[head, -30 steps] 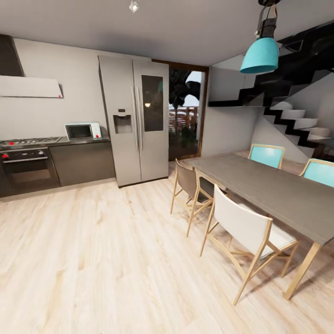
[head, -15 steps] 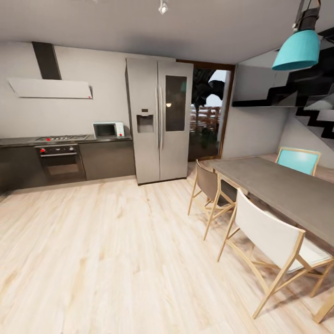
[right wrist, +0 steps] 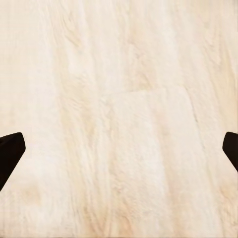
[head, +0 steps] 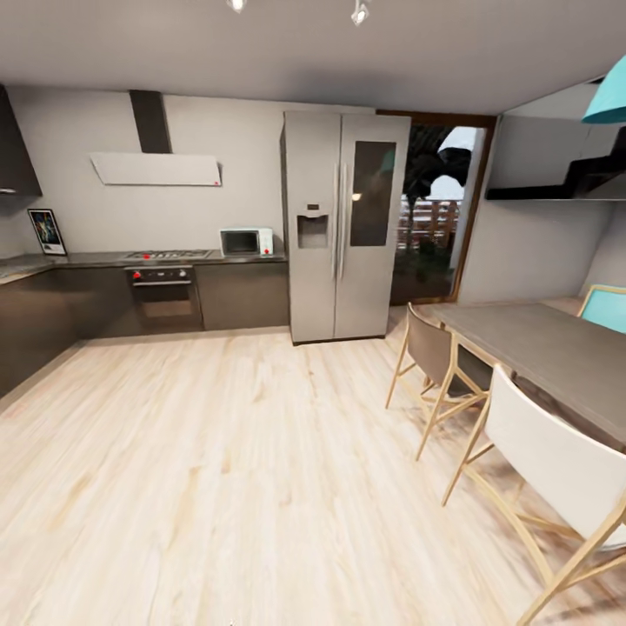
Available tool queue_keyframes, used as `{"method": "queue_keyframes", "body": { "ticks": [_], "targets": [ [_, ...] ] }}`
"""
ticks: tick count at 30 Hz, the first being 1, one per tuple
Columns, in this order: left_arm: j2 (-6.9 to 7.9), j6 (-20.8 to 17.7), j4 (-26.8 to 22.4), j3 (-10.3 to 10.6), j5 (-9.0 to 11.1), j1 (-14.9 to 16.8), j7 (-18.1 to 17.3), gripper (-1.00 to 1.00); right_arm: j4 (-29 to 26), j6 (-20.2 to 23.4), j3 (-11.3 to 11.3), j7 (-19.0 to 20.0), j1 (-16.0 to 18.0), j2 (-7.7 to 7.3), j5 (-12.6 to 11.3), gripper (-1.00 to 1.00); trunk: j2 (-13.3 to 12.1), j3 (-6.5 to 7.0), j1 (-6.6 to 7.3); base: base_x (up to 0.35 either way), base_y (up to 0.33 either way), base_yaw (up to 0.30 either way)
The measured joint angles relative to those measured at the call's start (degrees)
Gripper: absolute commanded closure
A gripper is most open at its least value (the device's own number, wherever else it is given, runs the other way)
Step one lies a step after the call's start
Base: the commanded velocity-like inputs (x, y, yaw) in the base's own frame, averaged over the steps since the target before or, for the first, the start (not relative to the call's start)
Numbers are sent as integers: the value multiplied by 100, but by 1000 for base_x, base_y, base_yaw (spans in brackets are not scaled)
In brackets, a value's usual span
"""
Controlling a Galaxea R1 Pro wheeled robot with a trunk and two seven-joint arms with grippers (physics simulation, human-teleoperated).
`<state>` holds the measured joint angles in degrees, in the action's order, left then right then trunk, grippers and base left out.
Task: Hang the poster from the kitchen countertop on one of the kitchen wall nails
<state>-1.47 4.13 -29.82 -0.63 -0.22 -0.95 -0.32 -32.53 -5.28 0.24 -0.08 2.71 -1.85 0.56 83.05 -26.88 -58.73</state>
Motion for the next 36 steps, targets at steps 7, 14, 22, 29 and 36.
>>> {"method": "queue_keyframes", "body": {
  "ticks": [7, 14, 22, 29, 36],
  "targets": [
    [0, 0, 0, 0, 1, 0, 3, -100, 1, 0, 0, 0, 0, 4, 1, -100, 0, 0, 0, 0, 0, 291],
    [0, 0, 0, 0, -1, 0, 4, -100, 5, 0, 0, 0, 1, 10, 3, -100, 0, 0, 0, 0, 0, 291],
    [0, 0, 0, 0, 0, 1, 4, -100, 7, 0, 0, 0, 2, 18, 8, -100, 0, 0, 0, 0, 0, 291],
    [0, 0, 0, 0, 0, 0, 7, -100, 7, 0, 0, 0, 3, 19, 8, -100, 0, 0, 0, 0, 0, 291],
    [0, 0, 0, 0, 2, 0, 6, -100, 7, 0, 0, 0, 0, 20, 8, -100, 0, 0, 0, 0, 0, 291]
  ]
}}
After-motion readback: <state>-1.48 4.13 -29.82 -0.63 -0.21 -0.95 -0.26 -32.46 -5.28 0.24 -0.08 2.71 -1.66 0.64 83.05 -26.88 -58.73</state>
